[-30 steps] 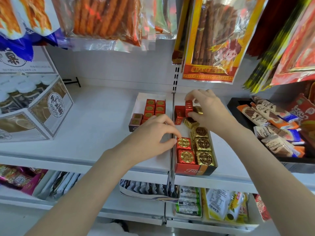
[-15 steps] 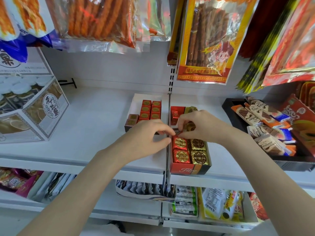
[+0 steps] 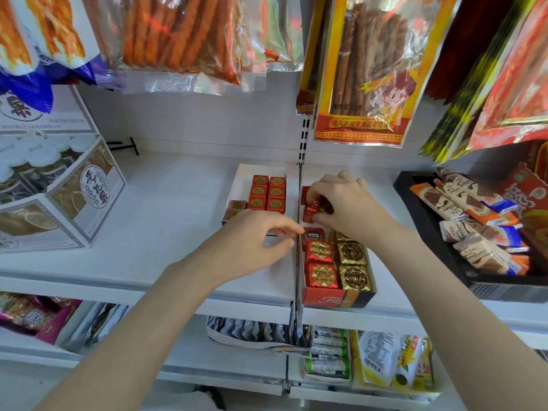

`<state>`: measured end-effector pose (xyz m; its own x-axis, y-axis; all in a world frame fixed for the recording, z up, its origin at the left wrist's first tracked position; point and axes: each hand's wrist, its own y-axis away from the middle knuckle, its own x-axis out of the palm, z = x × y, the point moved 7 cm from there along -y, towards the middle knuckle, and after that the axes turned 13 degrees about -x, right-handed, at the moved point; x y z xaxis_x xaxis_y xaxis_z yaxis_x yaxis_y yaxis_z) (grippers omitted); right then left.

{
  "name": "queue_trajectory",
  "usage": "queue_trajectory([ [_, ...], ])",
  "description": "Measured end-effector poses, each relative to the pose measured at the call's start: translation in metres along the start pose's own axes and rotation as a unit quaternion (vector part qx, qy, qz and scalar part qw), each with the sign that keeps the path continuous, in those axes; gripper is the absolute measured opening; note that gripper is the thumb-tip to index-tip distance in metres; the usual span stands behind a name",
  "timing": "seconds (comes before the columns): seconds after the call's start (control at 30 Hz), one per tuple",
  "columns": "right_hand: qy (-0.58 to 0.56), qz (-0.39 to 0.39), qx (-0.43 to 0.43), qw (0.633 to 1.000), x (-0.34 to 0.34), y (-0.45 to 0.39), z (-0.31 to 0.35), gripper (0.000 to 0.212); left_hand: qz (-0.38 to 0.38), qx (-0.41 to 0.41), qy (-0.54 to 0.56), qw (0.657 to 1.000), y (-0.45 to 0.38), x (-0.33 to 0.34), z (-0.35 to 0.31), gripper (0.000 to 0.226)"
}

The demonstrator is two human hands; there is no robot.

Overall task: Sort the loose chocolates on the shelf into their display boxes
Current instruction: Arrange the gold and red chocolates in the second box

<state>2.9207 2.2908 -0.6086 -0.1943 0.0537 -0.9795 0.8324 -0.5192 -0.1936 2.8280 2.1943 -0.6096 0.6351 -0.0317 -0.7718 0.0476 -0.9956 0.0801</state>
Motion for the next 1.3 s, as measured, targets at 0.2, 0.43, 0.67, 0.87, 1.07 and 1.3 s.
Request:
queue_trajectory([
  [0.2,-0.043,-0.022,0.019,0.999,0.000,0.003,-0.003,0.019,0.002,0.002,0.002,1.000,-0.001,0.001,0.000,0.026],
  [0.43,-0.192,-0.005,-0.013,0.981,-0.031,0.012,0.003,0.022,0.009,0.001,-0.004,1.000,-0.002,0.001,0.000,0.025],
  [0.67,-0.167,0.089,-0.049,0.981,-0.012,0.015,0.016,0.023,0.003,0.001,-0.003,1.000,-0.001,0.002,-0.001,0.025],
  [0.87,-0.206,0.066,-0.035,0.976,-0.012,0.014,0.014,0.033,0.003,-0.001,0.005,1.000,-0.001,0.001,-0.001,0.024],
  [1.07,-0.202,0.096,-0.026,0.974,-0.008,0.016,0.012,0.040,0.009,-0.001,0.000,1.000,-0.001,0.002,-0.003,0.025],
  [1.3,-0.178,0.077,-0.028,0.981,-0.014,0.014,0.008,0.019,0.008,-0.005,-0.003,1.000,0.000,0.002,0.000,0.025],
])
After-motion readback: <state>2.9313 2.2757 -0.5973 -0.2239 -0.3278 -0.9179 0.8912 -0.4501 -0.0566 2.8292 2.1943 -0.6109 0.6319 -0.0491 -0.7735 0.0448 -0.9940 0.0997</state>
